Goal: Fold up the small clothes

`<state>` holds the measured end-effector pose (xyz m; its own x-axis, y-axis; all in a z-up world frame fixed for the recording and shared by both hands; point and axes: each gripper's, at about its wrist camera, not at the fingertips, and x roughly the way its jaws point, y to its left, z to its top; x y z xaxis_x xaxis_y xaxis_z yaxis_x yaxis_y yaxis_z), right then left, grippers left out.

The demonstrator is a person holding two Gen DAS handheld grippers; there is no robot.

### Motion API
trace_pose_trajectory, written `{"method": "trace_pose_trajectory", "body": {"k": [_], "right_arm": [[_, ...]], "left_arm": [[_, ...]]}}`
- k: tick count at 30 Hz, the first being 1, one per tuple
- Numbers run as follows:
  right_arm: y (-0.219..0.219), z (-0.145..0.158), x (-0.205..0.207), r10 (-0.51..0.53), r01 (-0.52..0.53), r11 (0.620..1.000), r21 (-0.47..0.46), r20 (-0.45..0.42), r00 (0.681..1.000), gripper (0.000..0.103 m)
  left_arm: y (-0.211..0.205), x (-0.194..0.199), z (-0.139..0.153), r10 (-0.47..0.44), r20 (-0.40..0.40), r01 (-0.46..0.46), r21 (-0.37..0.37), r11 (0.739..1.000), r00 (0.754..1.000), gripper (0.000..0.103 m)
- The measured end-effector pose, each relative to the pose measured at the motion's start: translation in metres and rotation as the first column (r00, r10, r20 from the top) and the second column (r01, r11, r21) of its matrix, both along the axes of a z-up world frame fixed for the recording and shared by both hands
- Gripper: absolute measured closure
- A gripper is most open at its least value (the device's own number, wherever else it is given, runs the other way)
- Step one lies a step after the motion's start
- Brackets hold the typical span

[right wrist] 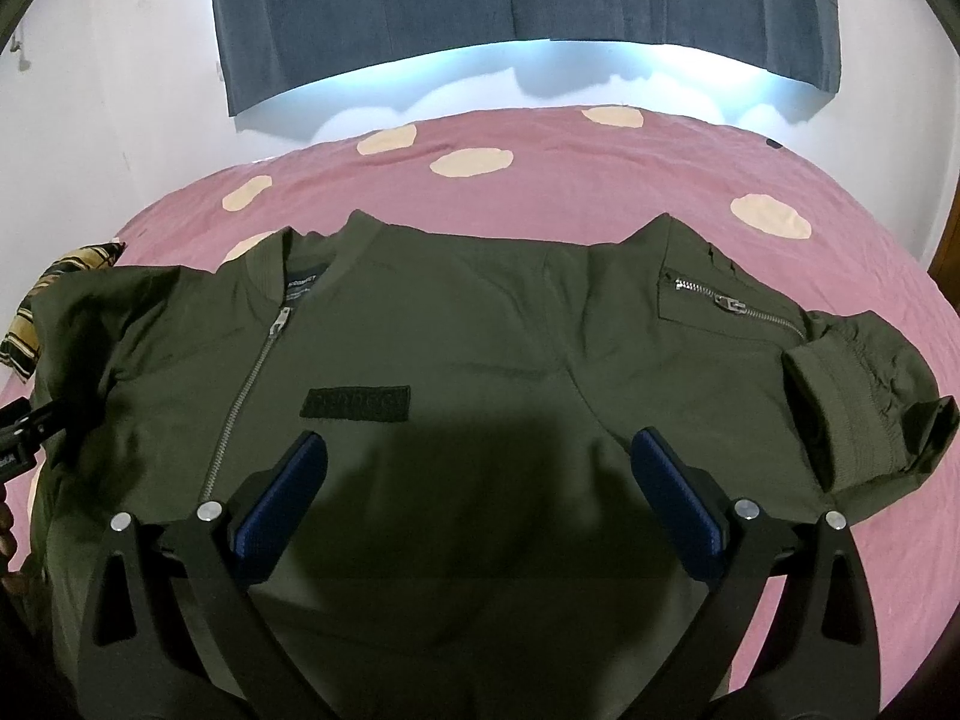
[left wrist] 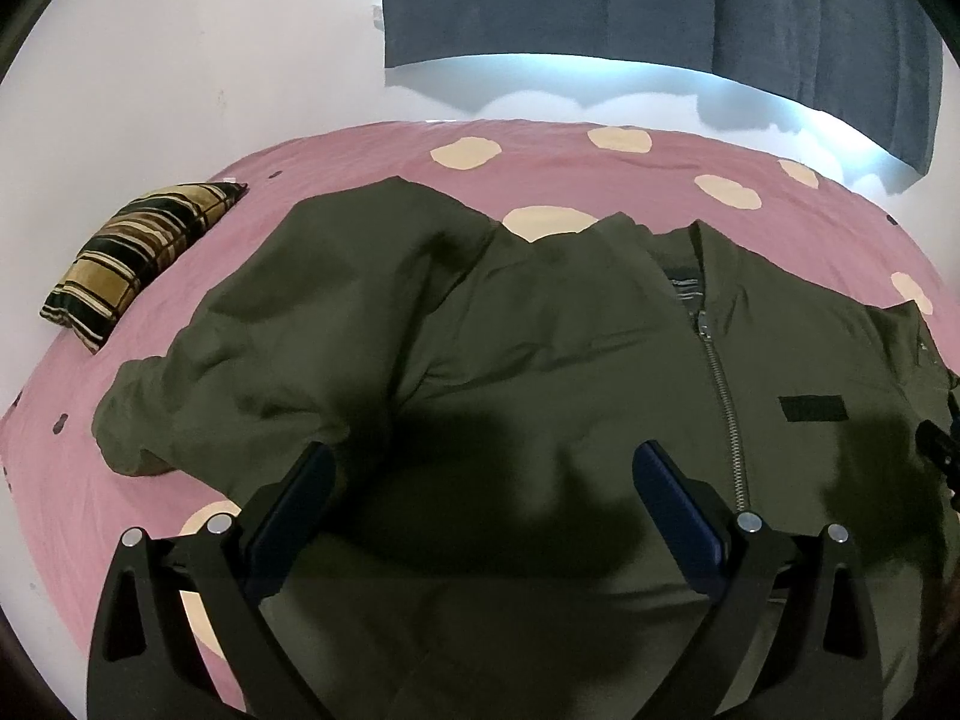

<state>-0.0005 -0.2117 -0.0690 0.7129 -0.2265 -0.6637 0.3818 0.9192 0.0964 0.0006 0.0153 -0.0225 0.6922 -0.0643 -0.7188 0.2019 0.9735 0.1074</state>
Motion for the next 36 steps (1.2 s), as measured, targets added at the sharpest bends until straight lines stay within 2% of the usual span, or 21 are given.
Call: {"method": "trace_pose_trajectory", "body": {"k": [3, 12, 17, 19, 20, 22, 25, 26, 27, 28, 29, 30, 31, 32, 36], "right_arm": [[0.0, -0.001, -0.001, 0.0, -0.001, 1.0, 0.017, 0.032, 0.999, 0.002], [-0.016, 0.009, -0.011, -0.019, 0.02, 0.999, -0.025, 0.035, 0.999, 0.002], [-0.059, 0.023, -0.037, -0.128, 0.132, 0.99, -0.053, 0.068, 0.989, 0.002], [-0.081, 0.025, -0.045, -0.193, 0.197, 0.976, -0.091, 0.051, 0.98, 0.002], [-0.094, 0.023, -0.048, -0.243, 0.244, 0.96, -0.139, 0.023, 0.97, 0.002], [-0.113, 0.018, -0.049, -0.3, 0.292, 0.935, -0.2, -0.014, 0.954, 0.002], [-0.145, -0.009, -0.034, -0.293, 0.264, 0.947, -0.185, -0.149, 0.945, 0.004], [-0.148, -0.015, -0.029, -0.291, 0.256, 0.945, -0.202, -0.173, 0.941, 0.01], [-0.159, -0.024, -0.026, -0.294, 0.254, 0.946, -0.2, -0.206, 0.933, 0.041], [-0.167, -0.03, -0.023, -0.286, 0.252, 0.953, -0.17, -0.216, 0.934, 0.062], [-0.182, -0.035, -0.027, -0.272, 0.259, 0.962, -0.086, -0.218, 0.937, 0.062], [-0.19, -0.035, -0.03, -0.262, 0.263, 0.964, -0.02, -0.206, 0.943, 0.068], [-0.197, -0.032, -0.036, -0.257, 0.266, 0.964, 0.029, -0.183, 0.949, 0.08], [-0.205, -0.027, -0.044, -0.252, 0.266, 0.962, 0.067, -0.16, 0.954, 0.083], [-0.23, 0.015, -0.086, -0.341, 0.346, 0.932, 0.107, -0.064, 0.938, 0.093]], "left_arm": [[0.001, 0.001, -0.001, 0.005, 0.0, -0.005, -0.009, 1.0, 1.0, 0.004], [0.011, 0.004, -0.001, 0.004, -0.002, -0.004, -0.07, 0.998, 1.0, 0.004], [0.017, 0.013, -0.004, 0.01, -0.039, -0.014, -0.091, 0.996, 0.999, 0.004], [0.022, 0.02, -0.007, 0.016, -0.069, -0.024, -0.126, 0.992, 0.997, 0.004], [0.024, 0.021, -0.007, 0.02, -0.07, -0.03, -0.138, 0.99, 0.997, 0.004], [0.026, 0.023, -0.009, 0.033, -0.066, -0.042, -0.134, 0.99, 0.997, 0.004], [0.027, 0.026, -0.014, 0.042, -0.079, -0.051, -0.126, 0.991, 0.996, 0.004], [0.027, 0.027, -0.015, 0.042, -0.083, -0.052, -0.125, 0.991, 0.996, 0.004], [0.027, 0.027, -0.016, 0.041, -0.088, -0.051, -0.121, 0.991, 0.995, 0.004], [0.027, 0.027, -0.016, 0.038, -0.089, -0.049, -0.122, 0.991, 0.995, 0.004], [0.027, 0.026, -0.017, 0.034, -0.089, -0.044, -0.119, 0.992, 0.995, 0.004], [0.027, 0.026, -0.016, 0.033, -0.088, -0.044, -0.121, 0.992, 0.996, 0.004], [0.028, 0.026, -0.016, 0.034, -0.089, -0.045, -0.121, 0.992, 0.995, 0.004], [0.028, 0.027, -0.017, 0.037, -0.092, -0.049, -0.121, 0.991, 0.995, 0.004], [0.03, 0.032, -0.018, 0.06, -0.082, -0.071, -0.14, 0.988, 0.995, 0.004]]}}
